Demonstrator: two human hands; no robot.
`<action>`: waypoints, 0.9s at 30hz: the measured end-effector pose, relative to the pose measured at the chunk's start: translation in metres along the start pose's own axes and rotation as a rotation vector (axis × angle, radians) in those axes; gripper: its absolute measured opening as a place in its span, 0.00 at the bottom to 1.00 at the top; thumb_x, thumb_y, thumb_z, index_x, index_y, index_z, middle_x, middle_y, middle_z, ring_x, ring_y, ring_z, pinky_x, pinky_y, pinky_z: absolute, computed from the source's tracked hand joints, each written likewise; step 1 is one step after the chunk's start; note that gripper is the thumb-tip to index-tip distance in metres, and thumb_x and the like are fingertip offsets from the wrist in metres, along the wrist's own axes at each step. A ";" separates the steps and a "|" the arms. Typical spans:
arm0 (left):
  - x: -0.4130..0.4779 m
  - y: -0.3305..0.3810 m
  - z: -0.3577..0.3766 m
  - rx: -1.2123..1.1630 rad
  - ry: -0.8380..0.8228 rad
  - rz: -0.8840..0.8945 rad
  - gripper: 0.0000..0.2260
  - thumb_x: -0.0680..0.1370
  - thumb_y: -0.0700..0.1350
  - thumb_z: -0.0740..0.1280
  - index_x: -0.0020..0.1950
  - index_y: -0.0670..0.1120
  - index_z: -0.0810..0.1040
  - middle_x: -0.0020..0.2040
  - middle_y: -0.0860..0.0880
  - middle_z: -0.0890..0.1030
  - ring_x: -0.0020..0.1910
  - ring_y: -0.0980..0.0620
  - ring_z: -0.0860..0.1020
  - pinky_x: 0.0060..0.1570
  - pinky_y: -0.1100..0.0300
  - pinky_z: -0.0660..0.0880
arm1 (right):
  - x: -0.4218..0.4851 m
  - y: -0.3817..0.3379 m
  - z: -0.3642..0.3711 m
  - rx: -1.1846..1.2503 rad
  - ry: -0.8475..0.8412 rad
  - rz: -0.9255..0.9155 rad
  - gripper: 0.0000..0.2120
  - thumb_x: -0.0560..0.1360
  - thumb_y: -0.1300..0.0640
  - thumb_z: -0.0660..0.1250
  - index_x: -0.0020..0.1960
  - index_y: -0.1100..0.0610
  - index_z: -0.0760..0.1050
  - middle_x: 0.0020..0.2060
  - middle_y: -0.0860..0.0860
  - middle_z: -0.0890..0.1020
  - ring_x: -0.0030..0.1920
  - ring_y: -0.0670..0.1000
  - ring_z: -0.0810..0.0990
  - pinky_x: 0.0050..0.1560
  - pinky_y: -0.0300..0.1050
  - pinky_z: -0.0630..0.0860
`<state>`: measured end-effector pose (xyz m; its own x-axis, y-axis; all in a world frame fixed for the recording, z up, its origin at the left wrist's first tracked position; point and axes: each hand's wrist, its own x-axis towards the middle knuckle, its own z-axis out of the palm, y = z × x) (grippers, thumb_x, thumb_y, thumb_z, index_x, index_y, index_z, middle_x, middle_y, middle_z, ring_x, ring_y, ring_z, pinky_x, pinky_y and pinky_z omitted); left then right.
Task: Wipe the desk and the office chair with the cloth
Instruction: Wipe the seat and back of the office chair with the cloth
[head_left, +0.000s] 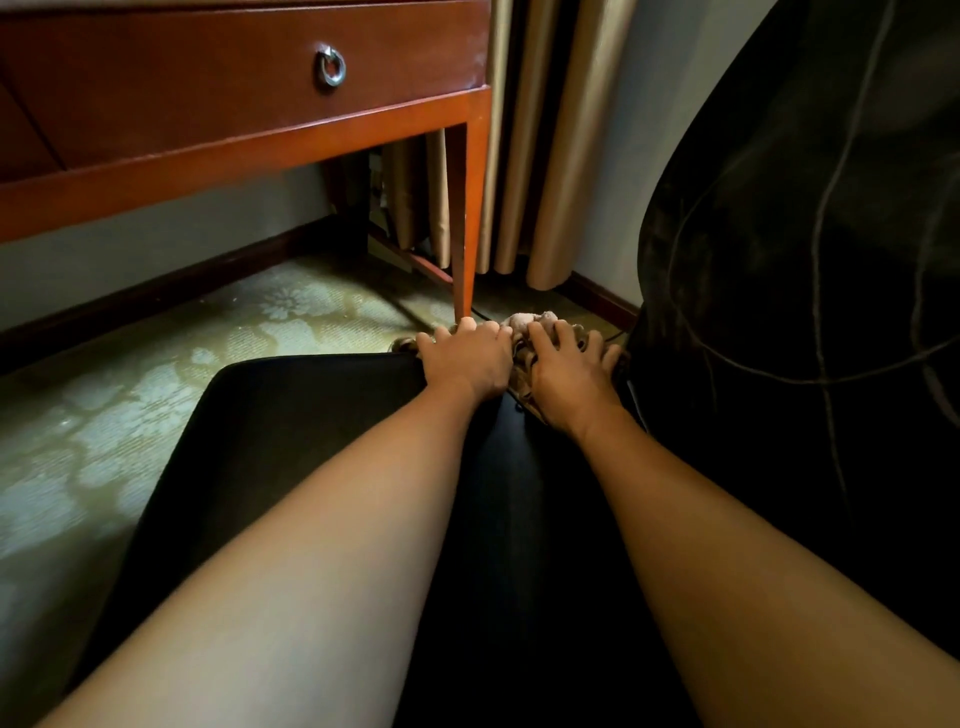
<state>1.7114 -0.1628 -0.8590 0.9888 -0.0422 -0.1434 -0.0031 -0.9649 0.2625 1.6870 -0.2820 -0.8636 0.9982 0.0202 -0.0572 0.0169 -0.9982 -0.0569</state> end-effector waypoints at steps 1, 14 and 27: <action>-0.001 -0.003 0.002 -0.016 0.014 0.023 0.18 0.85 0.55 0.47 0.69 0.54 0.71 0.72 0.45 0.70 0.72 0.37 0.65 0.72 0.36 0.55 | -0.003 -0.001 0.001 -0.036 0.012 -0.019 0.37 0.77 0.46 0.68 0.79 0.47 0.52 0.78 0.56 0.55 0.73 0.66 0.57 0.74 0.67 0.53; -0.055 -0.026 0.012 -0.049 0.049 0.196 0.23 0.86 0.53 0.48 0.82 0.56 0.53 0.83 0.52 0.49 0.80 0.41 0.50 0.78 0.42 0.44 | -0.057 -0.008 -0.014 -0.070 0.007 -0.092 0.34 0.77 0.55 0.68 0.77 0.52 0.54 0.73 0.60 0.58 0.70 0.65 0.60 0.70 0.60 0.63; -0.187 -0.031 0.013 -0.010 -0.044 0.176 0.24 0.86 0.53 0.47 0.82 0.56 0.48 0.83 0.54 0.44 0.81 0.43 0.46 0.79 0.45 0.44 | -0.173 -0.018 -0.012 -0.028 0.023 -0.111 0.33 0.77 0.55 0.68 0.77 0.50 0.57 0.73 0.57 0.62 0.70 0.62 0.63 0.68 0.58 0.64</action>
<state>1.5243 -0.1279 -0.8527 0.9656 -0.2216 -0.1363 -0.1736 -0.9390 0.2969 1.5151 -0.2685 -0.8409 0.9912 0.1294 -0.0291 0.1284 -0.9911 -0.0338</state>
